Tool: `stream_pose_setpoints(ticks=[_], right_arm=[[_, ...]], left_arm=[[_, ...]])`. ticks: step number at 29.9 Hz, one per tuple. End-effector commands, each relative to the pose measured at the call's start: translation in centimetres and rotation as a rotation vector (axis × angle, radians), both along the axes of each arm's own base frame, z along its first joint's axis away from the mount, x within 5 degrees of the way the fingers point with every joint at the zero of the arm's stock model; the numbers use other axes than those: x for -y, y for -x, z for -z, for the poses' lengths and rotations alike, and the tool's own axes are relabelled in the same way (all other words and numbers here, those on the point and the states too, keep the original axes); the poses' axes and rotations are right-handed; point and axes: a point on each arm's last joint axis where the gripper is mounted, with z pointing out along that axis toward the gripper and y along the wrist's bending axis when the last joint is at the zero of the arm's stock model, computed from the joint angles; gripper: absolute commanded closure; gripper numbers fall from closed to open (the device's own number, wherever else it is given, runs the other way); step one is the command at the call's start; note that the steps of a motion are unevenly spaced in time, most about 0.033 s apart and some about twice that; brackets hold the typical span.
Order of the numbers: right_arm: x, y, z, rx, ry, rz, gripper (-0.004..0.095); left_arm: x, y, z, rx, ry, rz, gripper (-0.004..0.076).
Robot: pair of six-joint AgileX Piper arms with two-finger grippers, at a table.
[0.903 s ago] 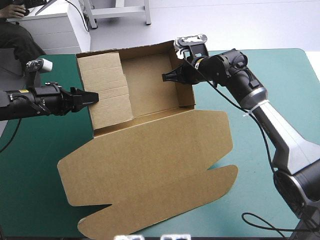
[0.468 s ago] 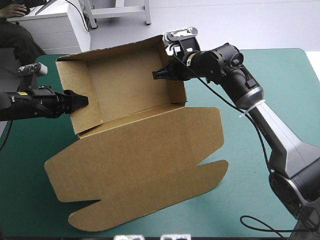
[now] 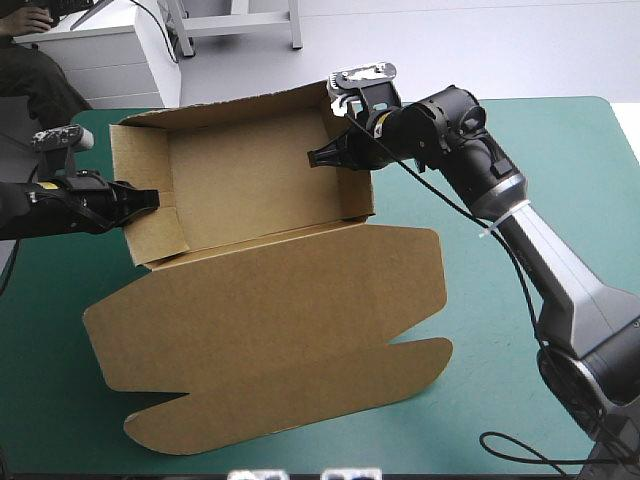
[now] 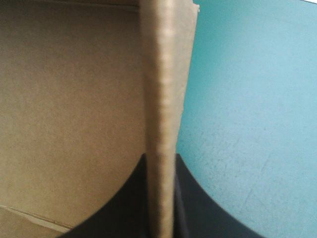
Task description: Fold the box
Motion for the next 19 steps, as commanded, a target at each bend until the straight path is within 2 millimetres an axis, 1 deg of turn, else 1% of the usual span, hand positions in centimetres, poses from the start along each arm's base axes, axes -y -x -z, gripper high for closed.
stream_pose_setpoints(ticks=[1, 2, 5, 6, 7, 8, 10, 14, 16, 19], right_arm=[[0.8, 1.0, -1.9, 0.037, -0.002, -0.010, 0.0908], [0.8, 0.9, -1.6, 0.024, 0.014, -0.009, 0.0908], [1.0, 0.6, -0.7, -0.013, 0.070, 0.006, 0.0907], [1.1, 0.6, -0.5, -0.023, 0.090, 0.018, 0.0908], [1.2, 0.5, -0.3, -0.035, 0.102, 0.029, 0.0908], [1.3, 0.4, 0.0, -0.050, 0.125, 0.043, 0.0908], [1.4, 0.3, 0.5, -0.081, 0.155, 0.050, 0.0908], [1.3, 0.1, 1.5, -0.134, 0.168, 0.073, 0.0908], [1.1, -0.1, 2.5, -0.166, 0.157, 0.087, 0.0908], [1.0, -0.2, 4.9, -0.228, 0.189, 0.090, 0.0908]], left_arm=[[2.1, 0.2, -2.5, 0.156, 0.055, 0.024, 0.0731], [2.8, 0.1, -2.5, 0.169, 0.031, 0.031, 0.0731], [4.4, -0.2, -2.3, 0.225, -0.113, 0.045, 0.0731], [5.4, -0.4, -2.3, 0.248, -0.151, 0.059, 0.0731], [5.9, -0.6, -2.2, 0.260, -0.186, 0.060, 0.0731], [6.5, -0.8, -1.9, 0.256, -0.191, 0.049, 0.0731], [7.9, -1.5, -1.2, 0.243, -0.236, 0.047, 0.0731], [10.1, -3.3, 1.4, 0.165, -0.318, 0.056, 0.0731], [10.9, -4.2, 2.7, 0.121, -0.320, 0.044, 0.0731], [11.3, -5.4, 4.3, 0.077, -0.329, 0.049, 0.0731]])
